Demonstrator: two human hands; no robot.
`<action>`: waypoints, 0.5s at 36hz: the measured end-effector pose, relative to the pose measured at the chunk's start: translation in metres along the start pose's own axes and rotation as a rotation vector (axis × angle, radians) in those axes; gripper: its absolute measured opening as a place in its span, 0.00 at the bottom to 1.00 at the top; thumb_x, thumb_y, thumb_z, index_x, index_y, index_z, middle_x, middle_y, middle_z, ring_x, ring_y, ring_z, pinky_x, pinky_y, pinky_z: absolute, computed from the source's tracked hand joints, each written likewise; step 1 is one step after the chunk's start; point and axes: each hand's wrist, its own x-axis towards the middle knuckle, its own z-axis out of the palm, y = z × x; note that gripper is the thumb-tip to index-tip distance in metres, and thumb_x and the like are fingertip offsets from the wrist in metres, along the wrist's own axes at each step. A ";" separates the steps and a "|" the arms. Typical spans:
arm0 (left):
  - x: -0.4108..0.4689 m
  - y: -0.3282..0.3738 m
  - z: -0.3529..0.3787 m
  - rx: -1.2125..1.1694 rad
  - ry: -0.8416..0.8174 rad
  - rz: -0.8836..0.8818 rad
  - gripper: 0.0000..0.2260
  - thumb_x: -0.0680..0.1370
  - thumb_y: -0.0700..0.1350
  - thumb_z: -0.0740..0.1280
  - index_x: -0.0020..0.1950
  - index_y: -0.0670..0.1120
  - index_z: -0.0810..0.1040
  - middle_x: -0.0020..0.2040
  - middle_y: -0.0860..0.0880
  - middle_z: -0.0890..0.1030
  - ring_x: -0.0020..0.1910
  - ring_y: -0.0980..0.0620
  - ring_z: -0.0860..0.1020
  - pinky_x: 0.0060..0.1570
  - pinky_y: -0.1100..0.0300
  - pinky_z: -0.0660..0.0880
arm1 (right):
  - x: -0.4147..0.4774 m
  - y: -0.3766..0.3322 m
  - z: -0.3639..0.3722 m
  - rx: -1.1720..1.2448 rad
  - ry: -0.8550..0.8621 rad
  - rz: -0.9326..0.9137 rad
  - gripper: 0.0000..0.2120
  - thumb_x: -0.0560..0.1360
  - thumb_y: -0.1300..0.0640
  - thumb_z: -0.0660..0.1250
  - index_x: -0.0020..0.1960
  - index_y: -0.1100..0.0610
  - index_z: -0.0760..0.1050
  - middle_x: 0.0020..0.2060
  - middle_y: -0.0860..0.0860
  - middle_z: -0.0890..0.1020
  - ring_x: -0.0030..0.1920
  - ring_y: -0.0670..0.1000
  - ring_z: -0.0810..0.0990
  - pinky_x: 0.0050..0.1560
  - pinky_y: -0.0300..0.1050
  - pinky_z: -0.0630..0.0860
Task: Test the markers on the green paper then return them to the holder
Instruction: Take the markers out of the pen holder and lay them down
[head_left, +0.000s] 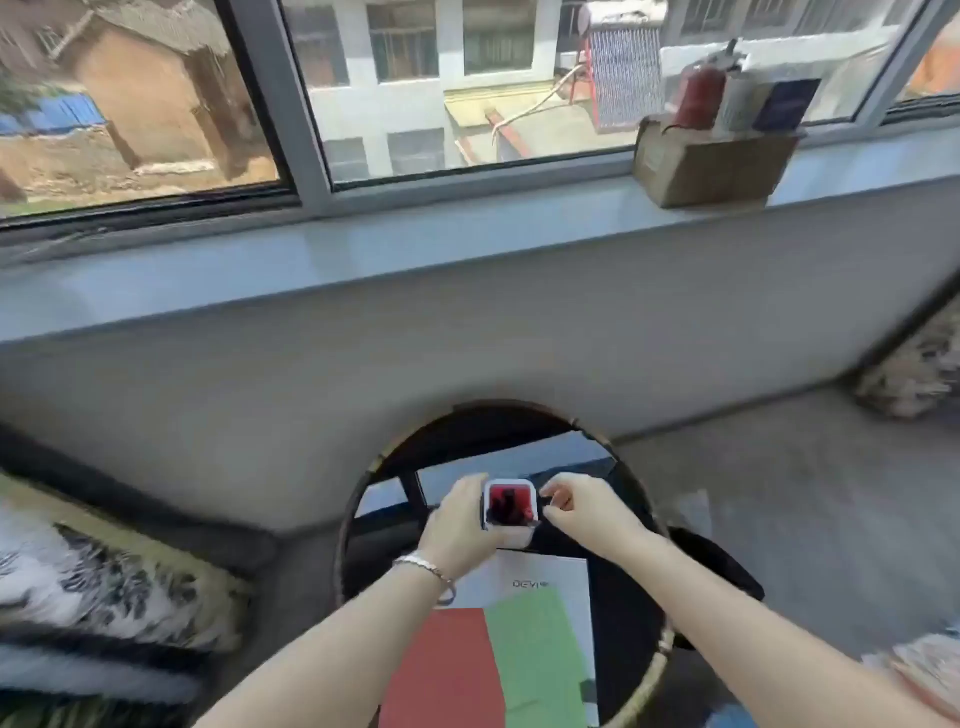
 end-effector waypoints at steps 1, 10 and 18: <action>0.004 -0.002 0.007 0.022 0.002 0.001 0.30 0.73 0.47 0.68 0.71 0.47 0.60 0.71 0.50 0.64 0.70 0.51 0.63 0.65 0.56 0.64 | 0.003 0.007 0.007 -0.022 -0.002 0.044 0.11 0.73 0.58 0.65 0.55 0.56 0.77 0.43 0.50 0.80 0.45 0.50 0.78 0.48 0.45 0.76; 0.055 -0.047 0.065 0.088 0.170 0.043 0.39 0.66 0.62 0.66 0.72 0.46 0.60 0.73 0.50 0.62 0.71 0.52 0.63 0.65 0.55 0.65 | 0.053 0.060 0.075 -0.122 0.066 0.109 0.13 0.73 0.53 0.64 0.56 0.56 0.73 0.46 0.51 0.77 0.47 0.52 0.76 0.44 0.45 0.72; 0.094 -0.085 0.093 0.189 0.215 0.230 0.42 0.64 0.67 0.64 0.73 0.51 0.59 0.74 0.53 0.60 0.70 0.55 0.63 0.68 0.58 0.54 | 0.085 0.099 0.107 -0.065 0.217 -0.077 0.08 0.73 0.53 0.66 0.50 0.53 0.78 0.35 0.43 0.71 0.41 0.47 0.73 0.42 0.39 0.69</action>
